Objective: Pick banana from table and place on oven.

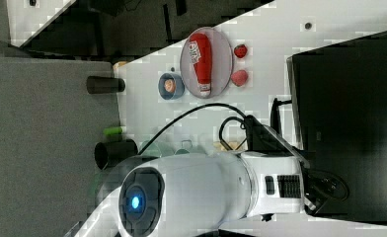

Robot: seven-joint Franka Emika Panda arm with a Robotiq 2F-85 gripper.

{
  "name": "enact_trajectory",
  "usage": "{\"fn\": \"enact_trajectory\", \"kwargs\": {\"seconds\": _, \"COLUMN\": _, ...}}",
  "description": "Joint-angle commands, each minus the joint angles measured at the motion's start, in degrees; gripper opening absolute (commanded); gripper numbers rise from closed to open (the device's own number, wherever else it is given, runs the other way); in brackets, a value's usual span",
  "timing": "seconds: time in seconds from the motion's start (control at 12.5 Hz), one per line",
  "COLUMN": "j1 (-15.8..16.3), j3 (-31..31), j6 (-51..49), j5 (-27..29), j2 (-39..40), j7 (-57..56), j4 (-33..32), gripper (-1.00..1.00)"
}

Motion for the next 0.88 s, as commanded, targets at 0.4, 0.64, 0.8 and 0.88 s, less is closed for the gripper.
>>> {"fn": "enact_trajectory", "kwargs": {"seconds": 0.4, "j1": 3.48, "j3": 5.11, "j6": 0.28, "j5": -0.98, "j2": -2.01, "j7": -2.74, "j4": 3.82, "gripper": 1.00}}
{"fn": "enact_trajectory", "kwargs": {"seconds": 0.64, "j1": 5.29, "j3": 9.44, "j6": -5.82, "j5": -0.99, "j2": -6.71, "j7": 5.02, "j4": 6.41, "gripper": 1.00}}
{"fn": "enact_trajectory", "kwargs": {"seconds": 0.8, "j1": 6.41, "j3": 14.05, "j6": -13.43, "j5": -1.02, "j2": -11.38, "j7": 15.89, "j4": 6.09, "gripper": 1.00}}
{"fn": "enact_trajectory", "kwargs": {"seconds": 0.88, "j1": 6.79, "j3": 16.82, "j6": -17.03, "j5": -1.03, "j2": -13.53, "j7": 22.96, "j4": 6.06, "gripper": 1.00}}
